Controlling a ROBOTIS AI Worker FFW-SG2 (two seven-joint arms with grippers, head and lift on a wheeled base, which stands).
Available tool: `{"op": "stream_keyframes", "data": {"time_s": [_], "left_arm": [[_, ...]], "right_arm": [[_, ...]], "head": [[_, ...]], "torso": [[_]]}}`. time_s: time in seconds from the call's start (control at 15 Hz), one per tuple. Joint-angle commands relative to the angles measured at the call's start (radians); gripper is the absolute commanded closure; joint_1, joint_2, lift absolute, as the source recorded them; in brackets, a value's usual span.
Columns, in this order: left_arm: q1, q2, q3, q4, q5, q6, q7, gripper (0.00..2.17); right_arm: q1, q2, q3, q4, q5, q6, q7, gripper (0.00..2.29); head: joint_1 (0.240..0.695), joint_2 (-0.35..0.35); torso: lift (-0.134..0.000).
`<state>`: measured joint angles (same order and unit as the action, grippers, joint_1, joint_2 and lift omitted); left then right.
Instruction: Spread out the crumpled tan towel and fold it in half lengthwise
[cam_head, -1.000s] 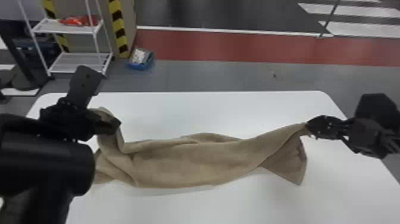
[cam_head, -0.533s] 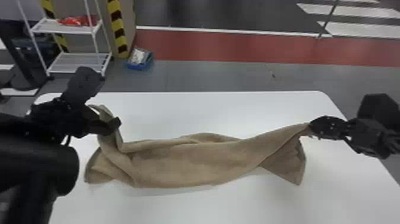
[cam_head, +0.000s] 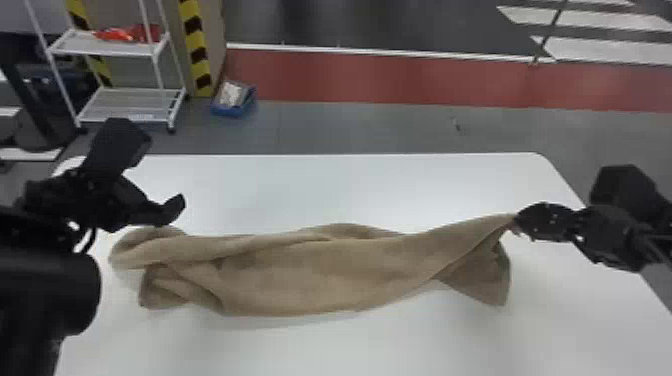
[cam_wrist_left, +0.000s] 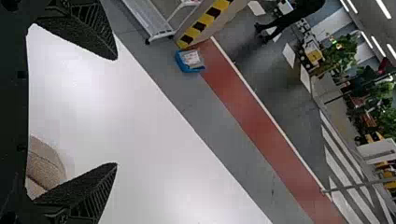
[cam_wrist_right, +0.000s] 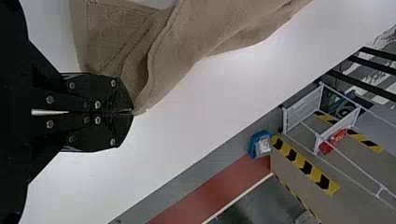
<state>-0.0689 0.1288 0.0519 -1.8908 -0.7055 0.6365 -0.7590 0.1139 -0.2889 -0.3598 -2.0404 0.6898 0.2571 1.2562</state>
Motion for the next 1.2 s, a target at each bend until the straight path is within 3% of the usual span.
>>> {"op": "stream_keyframes", "data": {"time_s": [0.0,0.2,0.4,0.6,0.8,0.93,1.13], "left_arm": [[0.109,0.040,0.077,-0.119,0.051,-0.008,-0.028,0.10],[0.264,0.046,0.197,-0.271,0.143,-0.011,-0.131,0.15],[0.408,0.046,0.250,-0.330,0.144,-0.122,-0.169,0.15],[0.454,0.045,0.249,-0.332,0.144,-0.125,-0.172,0.21],[0.462,0.031,0.209,-0.330,0.140,-0.122,-0.177,0.21],[0.462,0.028,0.187,-0.327,0.127,-0.125,-0.195,0.21],[0.460,0.028,0.175,-0.307,0.095,-0.131,-0.221,0.33]], "right_arm": [[0.000,0.007,-0.004,0.000,-0.001,0.000,0.000,1.33],[0.000,0.028,0.001,-0.009,-0.007,0.003,0.002,1.32],[0.030,0.039,0.004,-0.049,-0.012,-0.009,0.000,1.32],[0.127,0.043,-0.010,-0.083,0.011,-0.141,-0.054,1.33],[0.201,0.045,-0.041,-0.080,0.076,-0.288,-0.167,1.33],[0.225,0.042,-0.045,-0.080,0.128,-0.310,-0.189,1.32],[0.227,0.043,-0.053,-0.078,0.120,-0.310,-0.189,1.33]], "head": [[0.695,-0.081],[0.695,-0.046],[0.695,-0.022],[0.695,-0.002],[0.695,-0.004],[0.695,-0.039],[0.695,-0.073]], "torso": [[-0.124],[-0.124],[-0.124],[-0.124],[-0.124],[-0.124],[-0.124]]}}
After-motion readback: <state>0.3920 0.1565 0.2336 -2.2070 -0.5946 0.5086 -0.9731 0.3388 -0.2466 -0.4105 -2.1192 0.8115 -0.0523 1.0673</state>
